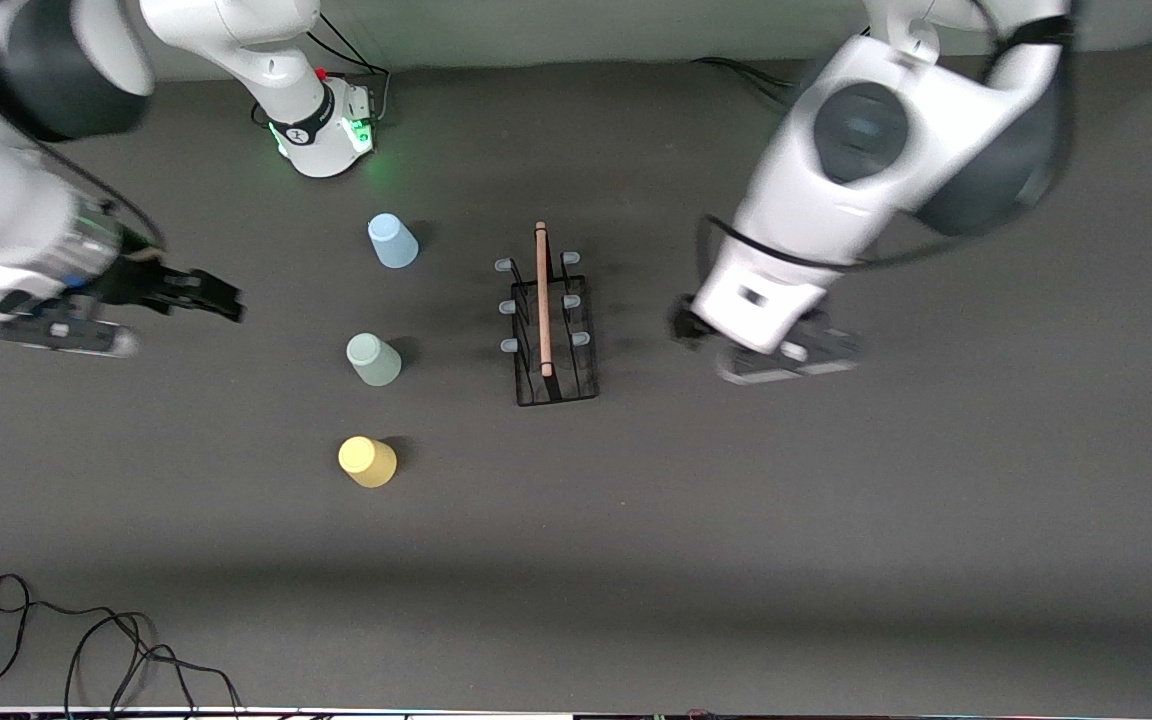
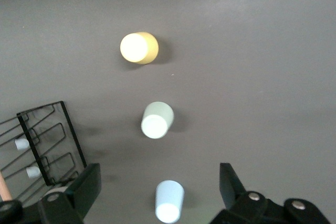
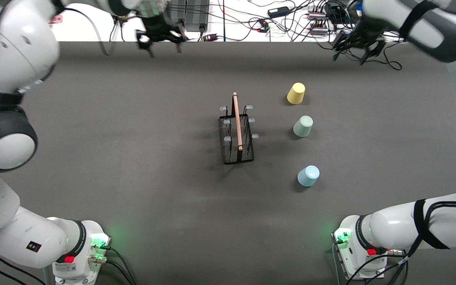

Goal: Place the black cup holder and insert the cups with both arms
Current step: 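Release the rack with the left gripper while the right gripper reaches out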

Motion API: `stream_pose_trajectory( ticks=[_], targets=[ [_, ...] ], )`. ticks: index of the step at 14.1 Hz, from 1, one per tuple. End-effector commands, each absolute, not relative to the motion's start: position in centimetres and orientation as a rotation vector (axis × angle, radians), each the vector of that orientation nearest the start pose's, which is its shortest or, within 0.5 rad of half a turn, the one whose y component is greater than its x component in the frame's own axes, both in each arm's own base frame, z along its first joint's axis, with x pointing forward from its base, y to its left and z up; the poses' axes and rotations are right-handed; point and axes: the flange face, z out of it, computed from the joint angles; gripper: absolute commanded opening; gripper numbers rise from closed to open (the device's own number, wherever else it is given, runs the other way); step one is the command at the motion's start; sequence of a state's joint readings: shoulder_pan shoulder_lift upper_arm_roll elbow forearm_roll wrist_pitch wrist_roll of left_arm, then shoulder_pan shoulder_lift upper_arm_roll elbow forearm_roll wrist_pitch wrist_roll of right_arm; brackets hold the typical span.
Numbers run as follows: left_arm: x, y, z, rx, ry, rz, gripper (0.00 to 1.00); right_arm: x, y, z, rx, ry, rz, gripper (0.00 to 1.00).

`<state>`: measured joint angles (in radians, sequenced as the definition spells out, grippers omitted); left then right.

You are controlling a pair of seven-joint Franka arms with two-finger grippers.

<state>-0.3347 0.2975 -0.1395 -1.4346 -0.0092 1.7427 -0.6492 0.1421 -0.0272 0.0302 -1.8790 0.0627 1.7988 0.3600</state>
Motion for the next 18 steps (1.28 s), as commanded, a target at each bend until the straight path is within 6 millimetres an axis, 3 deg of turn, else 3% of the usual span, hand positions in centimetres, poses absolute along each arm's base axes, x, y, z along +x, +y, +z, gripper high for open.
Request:
stream_pose_trajectory(
  ticks=[1, 3, 6, 9, 12, 14, 18],
  targets=[
    [59.5, -20.3, 51.4, -3.122, -0.311, 0.011, 1.00, 51.7, 12.0, 47.4, -3.060, 0.397, 0.067, 1.00],
    [60.9, -14.5, 51.7, -3.119, -0.246, 0.017, 1.00, 50.6, 12.7, 43.2, -3.059, 0.392, 0.042, 1.00],
    [60.5, -9.0, 53.4, -3.102, -0.338, -0.002, 1.00, 48.7, 14.1, 37.5, -3.062, 0.347, 0.000, 1.00],
    [59.7, -4.9, 54.7, -3.105, -0.202, 0.043, 1.00, 47.5, 13.9, 32.1, -3.063, 0.351, -0.023, 1.00],
    [59.4, -3.9, 55.8, -3.111, -0.115, 0.038, 1.00, 46.8, 13.7, 27.6, -3.070, 0.360, -0.013, 1.00],
    [59.3, -1.4, 56.4, -3.124, -0.078, 0.048, 1.00, 46.5, 14.4, 25.3, -3.074, 0.346, -0.013, 1.00],
    [57.8, -1.1, 57.9, -3.127, 0.035, 0.088, 1.00, 46.0, 15.3, 22.3, -3.083, 0.362, 0.018, 1.00]
  ],
)
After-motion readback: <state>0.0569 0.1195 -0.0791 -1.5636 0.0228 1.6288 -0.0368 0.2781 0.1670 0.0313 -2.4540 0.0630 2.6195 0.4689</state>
